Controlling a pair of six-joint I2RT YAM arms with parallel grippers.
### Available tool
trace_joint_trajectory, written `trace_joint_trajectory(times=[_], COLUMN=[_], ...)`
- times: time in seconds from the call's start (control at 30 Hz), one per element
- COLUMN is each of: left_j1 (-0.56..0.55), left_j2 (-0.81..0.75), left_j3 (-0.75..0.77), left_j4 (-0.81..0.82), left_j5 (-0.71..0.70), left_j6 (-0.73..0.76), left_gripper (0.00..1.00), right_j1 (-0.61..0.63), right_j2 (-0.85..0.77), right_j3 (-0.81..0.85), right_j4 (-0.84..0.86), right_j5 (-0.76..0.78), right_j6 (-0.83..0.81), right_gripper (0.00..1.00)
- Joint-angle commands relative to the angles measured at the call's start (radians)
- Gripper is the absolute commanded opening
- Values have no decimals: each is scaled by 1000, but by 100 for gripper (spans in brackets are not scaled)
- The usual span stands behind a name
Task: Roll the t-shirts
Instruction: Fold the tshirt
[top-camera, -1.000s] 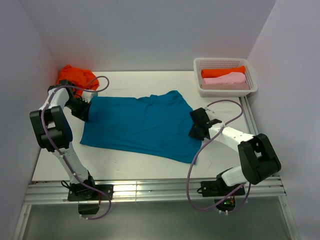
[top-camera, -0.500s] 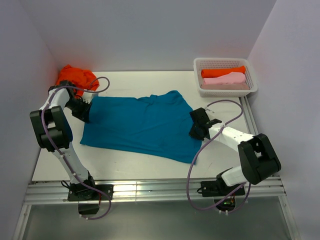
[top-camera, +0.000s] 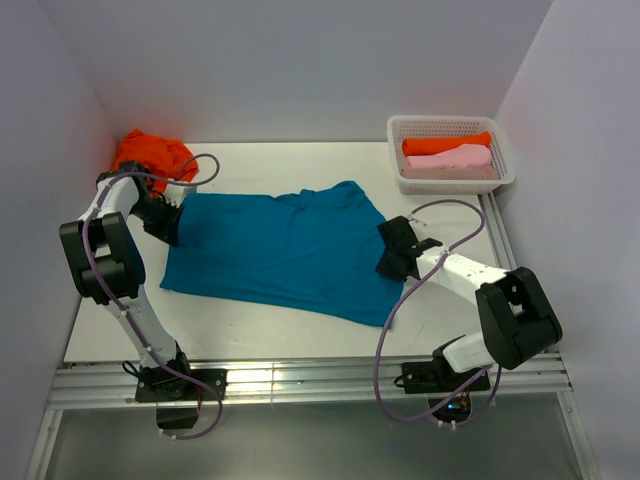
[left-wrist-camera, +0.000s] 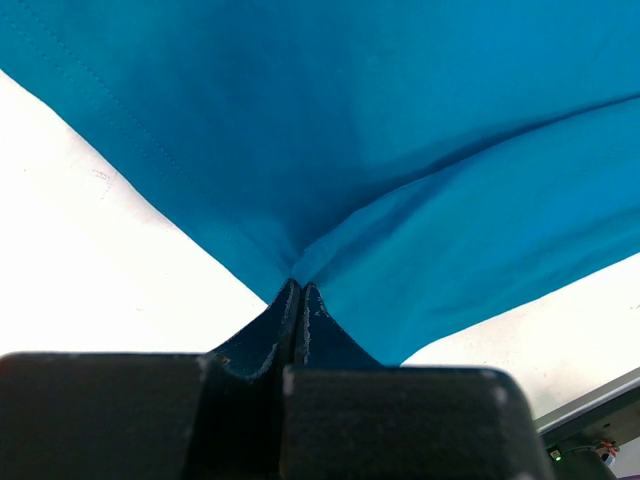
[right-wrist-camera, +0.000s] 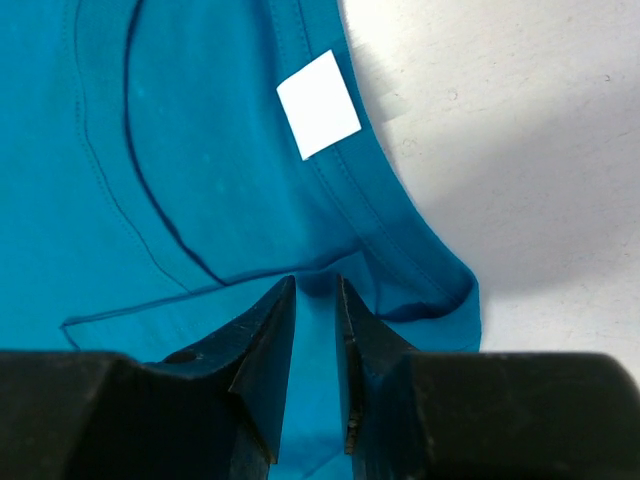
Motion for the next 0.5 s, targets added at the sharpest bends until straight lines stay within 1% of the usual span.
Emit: trace_joint_trajectory(times=[0.0,0.07,0.17,0.2,0.37,0.47], left_j1=[-5,-5,-5,-5,-6,-8], left_j2=[-51,-53,-53,-53,-51,-53], left_j3=[-3,-4,-4,-3,-3,-4], left_j4=[-15,-15,-15,-15,-15,-17], left_j5=[21,21,21,19,25,24], left_j6=[18,20,20,20,18,20], left_gripper=[0,0,0,0,0,0], right_j1=[11,12,12,12,12,11], right_j2=[-4,1,5,4,-8,-19], right_j3=[4,6,6,4,6,9], right_j4=[11,14,13,13,4,-4], right_j5=[9,8,9,9,15,17], right_j6=[0,1,0,0,-2,-3], right_gripper=[30,28,21,17,9,1])
